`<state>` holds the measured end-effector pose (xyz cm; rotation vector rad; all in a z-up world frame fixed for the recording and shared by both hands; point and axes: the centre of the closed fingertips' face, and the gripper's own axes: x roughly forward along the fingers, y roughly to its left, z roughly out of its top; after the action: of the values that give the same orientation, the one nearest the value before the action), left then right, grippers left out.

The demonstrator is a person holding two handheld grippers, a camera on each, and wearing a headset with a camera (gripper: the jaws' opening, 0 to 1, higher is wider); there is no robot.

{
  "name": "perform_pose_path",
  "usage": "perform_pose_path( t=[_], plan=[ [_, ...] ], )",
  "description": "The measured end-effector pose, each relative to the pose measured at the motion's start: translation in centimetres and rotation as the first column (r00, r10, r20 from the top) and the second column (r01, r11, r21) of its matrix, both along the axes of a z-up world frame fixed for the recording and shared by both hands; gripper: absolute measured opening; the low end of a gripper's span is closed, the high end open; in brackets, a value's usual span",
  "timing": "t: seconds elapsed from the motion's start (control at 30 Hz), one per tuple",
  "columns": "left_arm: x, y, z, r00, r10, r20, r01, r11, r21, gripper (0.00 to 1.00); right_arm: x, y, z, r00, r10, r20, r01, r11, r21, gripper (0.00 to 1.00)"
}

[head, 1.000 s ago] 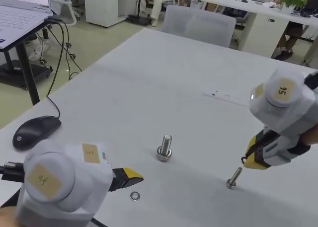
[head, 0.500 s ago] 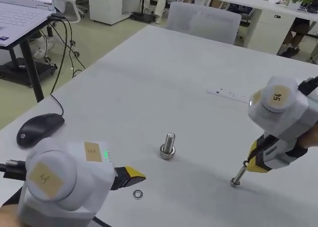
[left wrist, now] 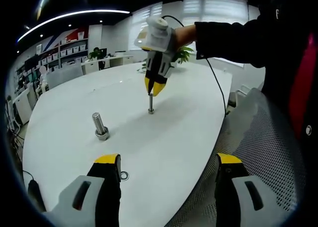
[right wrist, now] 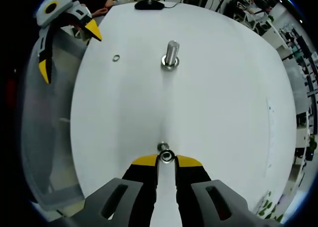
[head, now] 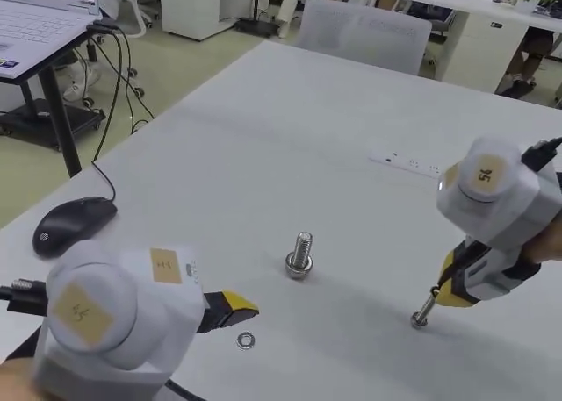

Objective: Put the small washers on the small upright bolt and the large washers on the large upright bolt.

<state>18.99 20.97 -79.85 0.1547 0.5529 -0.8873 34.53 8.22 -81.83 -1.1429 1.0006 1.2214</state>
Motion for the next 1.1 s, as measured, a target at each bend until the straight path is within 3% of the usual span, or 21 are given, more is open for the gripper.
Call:
perform_pose_path(
  t=[0.33, 0.7, 1.1],
  plan=[
    [0.1, 0.1, -0.1, 1.000, 0.004, -0.002, -0.004, 1.000, 0.003, 0.77, -0.1, 0.2, -1.3, 1.000, 0.003, -0.021, -0.004, 1.000, -0.008, 0.13],
    [-0.1, 0.2, -0.2, 1.000, 0.004, -0.007, -0.004, 1.000, 0.007, 0.77, -0.4, 0.2, -3.9, 0.999, 0.011, -0.034, -0.012, 0.999, -0.035, 0.14],
    [-0.1, 0.3, -0.3, 1.000, 0.004, -0.009, -0.004, 1.000, 0.008, 0.77, -0.3, 0.0, -5.2, 0.999, 0.013, -0.037, -0.015, 0.998, -0.053, 0.13]
  ],
)
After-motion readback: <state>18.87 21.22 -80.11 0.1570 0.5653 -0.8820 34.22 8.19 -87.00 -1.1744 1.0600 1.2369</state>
